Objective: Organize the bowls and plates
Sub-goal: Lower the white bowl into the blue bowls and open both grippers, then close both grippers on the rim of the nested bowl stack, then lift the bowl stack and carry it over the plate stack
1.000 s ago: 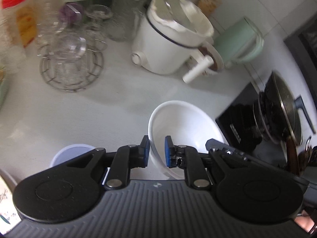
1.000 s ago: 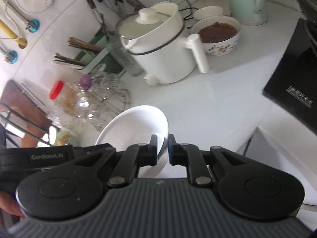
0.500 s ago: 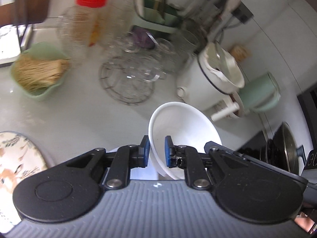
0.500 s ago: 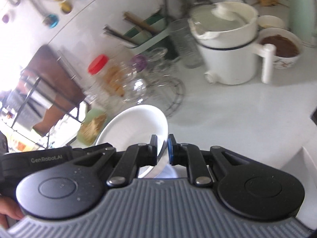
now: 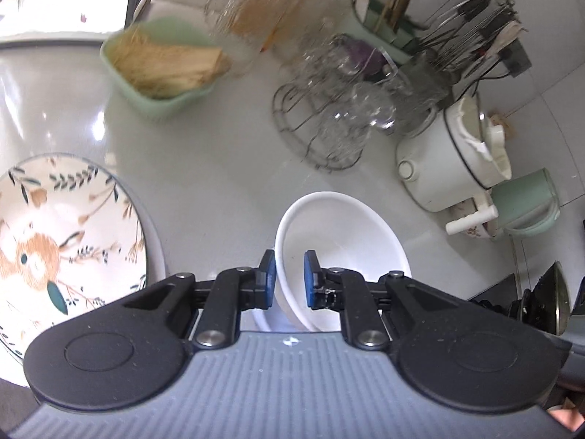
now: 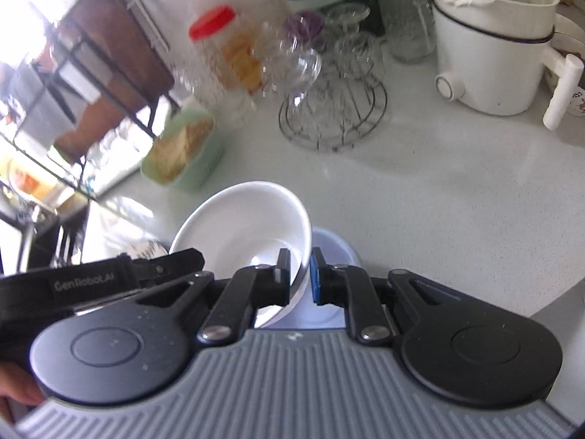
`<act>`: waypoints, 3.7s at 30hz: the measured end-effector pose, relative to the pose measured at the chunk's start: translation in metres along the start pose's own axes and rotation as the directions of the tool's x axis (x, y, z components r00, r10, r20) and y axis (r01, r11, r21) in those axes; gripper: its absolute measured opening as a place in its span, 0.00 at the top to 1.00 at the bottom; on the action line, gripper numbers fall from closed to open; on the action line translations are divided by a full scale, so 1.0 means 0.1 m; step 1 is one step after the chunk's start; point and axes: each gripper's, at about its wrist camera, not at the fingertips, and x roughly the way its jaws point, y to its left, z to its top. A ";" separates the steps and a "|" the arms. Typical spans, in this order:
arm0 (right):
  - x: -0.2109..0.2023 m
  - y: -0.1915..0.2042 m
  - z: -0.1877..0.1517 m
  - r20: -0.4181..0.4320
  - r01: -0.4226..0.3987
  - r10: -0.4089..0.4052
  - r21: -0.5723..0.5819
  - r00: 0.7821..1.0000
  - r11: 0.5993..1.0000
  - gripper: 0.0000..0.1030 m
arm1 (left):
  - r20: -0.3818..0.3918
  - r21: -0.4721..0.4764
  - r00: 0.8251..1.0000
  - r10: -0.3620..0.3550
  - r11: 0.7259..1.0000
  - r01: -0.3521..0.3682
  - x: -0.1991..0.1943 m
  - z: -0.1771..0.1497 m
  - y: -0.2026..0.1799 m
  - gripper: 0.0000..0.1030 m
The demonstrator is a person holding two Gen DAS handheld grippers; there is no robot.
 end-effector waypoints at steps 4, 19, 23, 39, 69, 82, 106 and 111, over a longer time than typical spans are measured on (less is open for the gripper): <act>0.09 0.01 -0.10 -0.028 0.046 -0.048 -0.056 0.998 0.997 0.85 | -0.006 0.043 1.000 0.028 0.999 -0.028 0.10 -0.10 -0.07 0.84; 0.22 -0.23 -0.11 -0.086 0.056 -0.062 -0.068 0.994 0.996 0.85 | -0.075 0.067 0.996 0.048 0.997 -0.043 0.39 -0.15 -0.05 0.72; 0.17 -0.35 -0.09 -0.069 0.008 -0.010 -0.022 0.998 1.000 0.44 | -0.066 0.031 0.998 0.006 1.000 -0.004 0.36 -0.06 0.06 0.52; 0.60 -0.74 -0.09 -0.223 -0.045 0.082 0.168 0.971 0.985 0.45 | -0.101 -0.034 0.995 0.008 0.999 -0.011 0.66 -0.23 0.14 0.49; 1.07 -0.78 -0.03 -0.350 -0.064 0.124 0.177 0.928 0.982 0.80 | -0.094 -0.061 0.994 0.052 0.996 -0.058 1.00 -0.36 0.20 0.78; 0.95 -0.71 0.01 -0.319 -0.023 0.079 0.177 0.945 0.984 0.81 | -0.112 -0.046 0.993 0.030 0.998 -0.035 0.87 -0.33 0.12 0.78; 0.46 0.19 0.06 -0.164 -0.068 0.070 0.017 0.984 0.998 0.80 | 0.063 -0.094 0.997 -0.047 0.994 0.053 -0.16 -0.03 0.48 0.76; 0.48 0.44 0.00 -0.129 -0.100 0.097 -0.014 0.987 0.995 0.80 | 0.097 -0.116 0.993 -0.062 0.990 0.074 -0.36 -0.01 0.77 0.76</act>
